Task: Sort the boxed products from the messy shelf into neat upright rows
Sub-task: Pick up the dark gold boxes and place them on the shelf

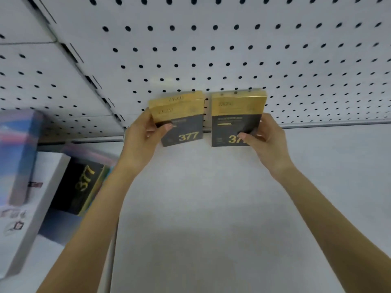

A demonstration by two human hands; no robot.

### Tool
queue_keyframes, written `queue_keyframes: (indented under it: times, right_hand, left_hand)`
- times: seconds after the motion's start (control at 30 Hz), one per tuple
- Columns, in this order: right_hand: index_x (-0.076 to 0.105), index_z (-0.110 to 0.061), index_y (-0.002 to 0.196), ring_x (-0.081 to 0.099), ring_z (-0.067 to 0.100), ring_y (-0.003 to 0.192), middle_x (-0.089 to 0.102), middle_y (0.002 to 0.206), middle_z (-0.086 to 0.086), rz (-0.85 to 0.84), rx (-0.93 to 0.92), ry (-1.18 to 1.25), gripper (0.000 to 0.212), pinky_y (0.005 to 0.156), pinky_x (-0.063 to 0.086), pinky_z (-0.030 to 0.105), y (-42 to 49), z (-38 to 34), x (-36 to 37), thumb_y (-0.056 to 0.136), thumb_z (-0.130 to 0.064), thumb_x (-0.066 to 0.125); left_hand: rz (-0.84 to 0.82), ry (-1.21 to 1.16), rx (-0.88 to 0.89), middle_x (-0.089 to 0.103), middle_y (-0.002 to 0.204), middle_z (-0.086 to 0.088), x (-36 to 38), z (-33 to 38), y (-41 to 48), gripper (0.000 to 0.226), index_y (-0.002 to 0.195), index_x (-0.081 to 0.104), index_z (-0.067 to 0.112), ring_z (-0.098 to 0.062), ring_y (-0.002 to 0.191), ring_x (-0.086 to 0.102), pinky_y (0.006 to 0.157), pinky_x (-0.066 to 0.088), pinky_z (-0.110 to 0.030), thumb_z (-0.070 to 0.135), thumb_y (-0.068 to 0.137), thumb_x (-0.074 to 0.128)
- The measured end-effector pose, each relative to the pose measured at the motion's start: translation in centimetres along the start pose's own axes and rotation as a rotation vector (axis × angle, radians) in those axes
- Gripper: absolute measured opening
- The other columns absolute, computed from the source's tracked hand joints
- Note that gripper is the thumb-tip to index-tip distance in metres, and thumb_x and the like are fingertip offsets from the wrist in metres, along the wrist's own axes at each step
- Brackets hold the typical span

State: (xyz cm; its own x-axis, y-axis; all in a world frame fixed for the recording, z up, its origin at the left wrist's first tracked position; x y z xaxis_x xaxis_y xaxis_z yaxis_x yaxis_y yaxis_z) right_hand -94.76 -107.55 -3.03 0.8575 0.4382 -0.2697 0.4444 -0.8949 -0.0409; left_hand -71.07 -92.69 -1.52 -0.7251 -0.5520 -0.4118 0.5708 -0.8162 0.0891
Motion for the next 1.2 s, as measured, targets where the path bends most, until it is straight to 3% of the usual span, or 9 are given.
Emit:
queue_keyframes:
  times: [0.2, 0.33, 0.43, 0.63, 0.8, 0.97, 1.2]
  right_hand:
    - [0.056, -0.014, 0.101, 0.062, -0.011, 0.076, 0.066, 0.093, -0.012, 0.035, 0.012, -0.013, 0.029, 0.069, 0.047, 0.008, 1.4, 1.5, -1.4, 0.082, 0.003, 0.071]
    - [0.055, -0.002, 0.097, 0.062, -0.01, 0.071, 0.064, 0.086, -0.007, 0.041, -0.003, -0.029, 0.021, 0.067, 0.046, 0.007, 2.1, 2.2, -2.1, 0.082, 0.003, 0.07]
    - [0.055, 0.008, 0.102, 0.065, -0.005, 0.077, 0.066, 0.089, -0.004, 0.024, -0.001, -0.016, 0.024, 0.072, 0.048, 0.01, 2.3, 2.6, -2.1, 0.083, 0.003, 0.069]
    - [0.064, -0.021, 0.095, 0.068, -0.003, 0.087, 0.073, 0.09, -0.019, -0.006, 0.038, 0.037, 0.023, 0.076, 0.048, 0.01, 2.2, 3.2, -2.4, 0.086, 0.0, 0.067]
    - [0.062, -0.024, 0.086, 0.062, -0.009, 0.078, 0.069, 0.078, -0.027, 0.0, 0.039, 0.004, 0.016, 0.071, 0.044, 0.006, 2.2, 3.3, -2.6, 0.091, -0.009, 0.064]
    - [0.051, -0.026, 0.074, 0.051, -0.007, 0.063, 0.056, 0.061, -0.028, 0.067, 0.004, -0.043, 0.027, 0.061, 0.038, 0.005, 1.8, 3.4, -2.7, 0.095, -0.011, 0.059]
    - [0.045, -0.023, 0.068, 0.043, -0.004, 0.06, 0.05, 0.058, -0.022, 0.083, -0.004, -0.071, 0.03, 0.057, 0.033, 0.009, 1.5, 3.2, -2.6, 0.093, -0.025, 0.061]
  left_hand:
    - [-0.029, -0.082, -0.008, 0.067, 0.107, 0.013, -0.4, -0.9, 0.9, 0.025, 0.112, 0.059, 0.021, -0.002, 0.1, 0.064, 0.087, 0.05, -0.016, 0.01, 0.091, 0.063]
    - [-0.011, -0.121, -0.063, 0.069, 0.099, 0.016, -0.4, -2.1, 0.4, 0.032, 0.101, 0.06, 0.031, 0.001, 0.091, 0.066, 0.08, 0.051, -0.014, 0.006, 0.084, 0.07]
    - [-0.022, -0.144, -0.082, 0.069, 0.099, 0.014, 0.0, -2.9, -0.2, 0.034, 0.1, 0.062, 0.029, 0.001, 0.089, 0.066, 0.083, 0.05, -0.017, -0.002, 0.085, 0.067]
    - [0.071, -0.188, -0.078, 0.072, 0.091, 0.024, -0.6, -3.3, -0.2, 0.035, 0.097, 0.063, 0.032, 0.002, 0.092, 0.066, 0.086, 0.051, -0.017, -0.001, 0.086, 0.066]
    - [0.041, -0.162, -0.063, 0.072, 0.089, 0.026, -0.6, -3.3, -0.3, 0.036, 0.095, 0.068, 0.033, 0.001, 0.09, 0.066, 0.09, 0.051, -0.024, -0.001, 0.085, 0.067]
    - [-0.006, -0.174, -0.063, 0.07, 0.089, 0.03, -0.6, -3.3, -0.5, 0.035, 0.097, 0.069, 0.031, 0.007, 0.09, 0.066, 0.082, 0.049, -0.011, -0.002, 0.085, 0.065]
    - [0.01, -0.102, -0.09, 0.07, 0.089, 0.03, -0.7, -3.8, -0.7, 0.033, 0.097, 0.067, 0.038, 0.003, 0.091, 0.067, 0.087, 0.051, -0.019, 0.007, 0.086, 0.068]
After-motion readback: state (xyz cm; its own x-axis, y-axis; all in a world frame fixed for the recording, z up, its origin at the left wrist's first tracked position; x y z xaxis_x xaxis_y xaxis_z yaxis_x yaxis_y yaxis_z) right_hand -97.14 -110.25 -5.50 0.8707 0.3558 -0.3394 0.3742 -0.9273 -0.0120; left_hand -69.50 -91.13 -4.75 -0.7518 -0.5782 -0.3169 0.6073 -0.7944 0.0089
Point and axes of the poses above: each hand's wrist, its own y-axis towards the middle knuckle, its own x-axis out of the palm, z = x × y, the point moved 6 cm from there along y, towards the middle knuckle
